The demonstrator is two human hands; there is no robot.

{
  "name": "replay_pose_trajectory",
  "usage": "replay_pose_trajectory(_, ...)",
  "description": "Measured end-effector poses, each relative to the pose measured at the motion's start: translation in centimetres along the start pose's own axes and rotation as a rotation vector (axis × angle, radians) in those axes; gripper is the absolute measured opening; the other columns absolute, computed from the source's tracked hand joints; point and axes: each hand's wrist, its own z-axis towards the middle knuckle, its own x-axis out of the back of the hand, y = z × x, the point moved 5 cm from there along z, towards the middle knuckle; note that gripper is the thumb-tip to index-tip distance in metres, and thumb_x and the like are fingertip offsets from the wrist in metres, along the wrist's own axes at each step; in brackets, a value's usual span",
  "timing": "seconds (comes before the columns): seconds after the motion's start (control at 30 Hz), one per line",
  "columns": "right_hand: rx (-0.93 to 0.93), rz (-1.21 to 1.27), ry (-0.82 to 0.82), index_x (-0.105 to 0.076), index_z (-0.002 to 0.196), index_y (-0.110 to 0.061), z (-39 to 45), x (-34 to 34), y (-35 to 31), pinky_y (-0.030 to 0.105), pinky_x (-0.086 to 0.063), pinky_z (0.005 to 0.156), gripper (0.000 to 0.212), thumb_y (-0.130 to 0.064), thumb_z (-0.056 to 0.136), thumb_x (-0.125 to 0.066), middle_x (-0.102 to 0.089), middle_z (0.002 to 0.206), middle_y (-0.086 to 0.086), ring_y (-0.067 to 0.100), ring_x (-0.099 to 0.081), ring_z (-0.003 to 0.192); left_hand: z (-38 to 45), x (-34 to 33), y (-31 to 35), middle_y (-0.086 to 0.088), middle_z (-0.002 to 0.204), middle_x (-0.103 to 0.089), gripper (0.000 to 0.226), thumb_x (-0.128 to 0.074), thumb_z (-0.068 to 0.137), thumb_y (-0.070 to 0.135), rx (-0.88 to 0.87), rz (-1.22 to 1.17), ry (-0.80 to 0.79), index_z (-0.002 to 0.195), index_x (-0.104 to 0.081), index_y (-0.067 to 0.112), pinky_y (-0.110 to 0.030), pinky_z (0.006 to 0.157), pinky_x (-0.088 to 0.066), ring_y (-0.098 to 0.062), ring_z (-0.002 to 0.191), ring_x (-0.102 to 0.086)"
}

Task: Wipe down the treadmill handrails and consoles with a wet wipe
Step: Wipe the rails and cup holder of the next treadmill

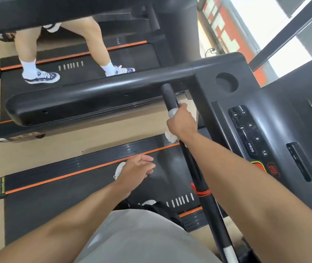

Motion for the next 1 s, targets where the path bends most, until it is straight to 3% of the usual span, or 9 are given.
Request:
replay_pose_trajectory(0.1, -0.003, -0.002, 0.044, -0.039, 0.129, -0.014, 1.4, 0.2, -1.6, 0.036, -0.044, 0.074, 0.047, -0.015, 0.088, -0.062, -0.057, 0.095, 0.004, 0.031, -0.058, 0.085, 0.8, 0.5, 0.6, 0.008, 0.102, -0.076, 0.015, -0.067, 0.092, 0.027, -0.004, 0.037, -0.013, 0.106, -0.071, 0.03, -0.027, 0.089, -0.056, -0.007, 0.092, -0.073)
replay_pose_trajectory(0.17, -0.086, 0.109, -0.023, -0.044, 0.128, -0.012, 2.6, 0.2, -1.8, 0.036, -0.049, 0.076, 0.051, -0.024, 0.086, -0.069, -0.06, 0.101, 0.004, 0.03, -0.062, 0.09, 1.4, 1.4, 1.1, 0.013, 0.097, -0.076, 0.016, -0.068, 0.087, 0.035, -0.018, 0.079, -0.015, 0.103, -0.071, 0.036, -0.033, 0.092, -0.056, -0.007, 0.092, -0.073)
replay_pose_trajectory(0.3, -0.25, 0.55, -0.405, -0.067, 0.105, -0.009, 0.9, 0.2, 0.3, 0.031, -0.056, 0.065, 0.03, -0.028, 0.083, -0.077, -0.075, 0.085, 0.008, 0.023, -0.071, 0.071, 2.2, 2.6, 1.8, 0.011, 0.094, -0.076, 0.013, -0.068, 0.091, 0.026, -0.029, 0.109, -0.005, 0.103, -0.07, 0.031, -0.037, 0.091, -0.056, -0.007, 0.09, -0.073)
replay_pose_trajectory(0.37, -0.306, 0.572, -0.533, -0.069, 0.099, -0.008, -1.6, 0.0, 2.5, 0.037, -0.056, 0.073, 0.022, -0.025, 0.085, -0.075, -0.076, 0.078, 0.007, 0.025, -0.072, 0.073, 2.7, 2.4, 2.1, 0.013, 0.091, -0.076, 0.012, -0.068, 0.091, 0.024, -0.042, 0.135, -0.011, 0.101, -0.07, 0.031, -0.038, 0.09, -0.056, -0.007, 0.088, -0.073)
replay_pose_trajectory(0.47, -0.328, 0.441, -0.496, -0.073, 0.101, -0.01, -4.4, -0.5, 6.4, 0.042, -0.06, 0.088, 0.032, -0.028, 0.075, -0.076, -0.079, 0.086, 0.005, 0.024, -0.075, 0.084, 3.4, 1.4, 2.7, 0.015, 0.088, -0.075, 0.013, -0.067, 0.091, 0.02, -0.072, 0.15, -0.055, 0.098, -0.07, 0.031, -0.036, 0.089, -0.056, -0.009, 0.089, -0.072)
replay_pose_trajectory(0.6, -0.251, -0.005, -0.244, -0.062, 0.099, -0.016, -7.4, 0.0, 7.6, 0.032, -0.05, 0.069, 0.022, -0.029, 0.083, -0.069, -0.065, 0.085, 0.0, 0.025, -0.066, 0.081, 3.8, 0.6, 3.4, 0.012, 0.097, -0.073, 0.011, -0.067, 0.092, 0.027, -0.106, 0.181, -0.11, 0.097, -0.068, 0.037, -0.027, 0.073, -0.047, -0.011, 0.095, -0.068)
replay_pose_trajectory(0.7, -0.152, -0.232, -0.122, -0.054, 0.109, -0.014, -5.6, 0.4, 5.0, 0.034, -0.051, 0.075, 0.031, -0.029, 0.084, -0.066, -0.065, 0.097, 0.005, 0.031, -0.065, 0.09, 3.7, 1.4, 3.4, 0.013, 0.098, -0.072, 0.011, -0.065, 0.093, 0.028, -0.121, 0.226, -0.108, 0.1, -0.067, 0.036, -0.026, 0.077, -0.047, -0.008, 0.097, -0.067)
replay_pose_trajectory(0.9, -0.153, 0.371, -0.197, -0.062, 0.108, -0.011, 2.5, 0.5, -1.2, 0.029, -0.05, 0.066, 0.04, -0.037, 0.082, -0.079, -0.069, 0.103, 0.005, 0.021, -0.066, 0.085, 3.7, 3.5, 3.6, 0.014, 0.093, -0.073, 0.011, -0.067, 0.091, 0.027, -0.147, 0.313, -0.088, 0.097, -0.068, 0.037, -0.029, 0.084, -0.05, -0.007, 0.092, -0.068)
replay_pose_trajectory(1.0, -0.144, 0.553, -0.253, -0.069, 0.103, -0.014, 1.8, 0.3, -0.2, 0.024, -0.052, 0.057, 0.031, -0.038, 0.086, -0.078, -0.074, 0.097, 0.003, 0.013, -0.069, 0.076, 3.9, 4.4, 3.7, 0.019, 0.094, -0.073, 0.011, -0.066, 0.089, 0.032, -0.155, 0.369, -0.076, 0.095, -0.068, 0.041, -0.032, 0.089, -0.052, -0.007, 0.093, -0.069)
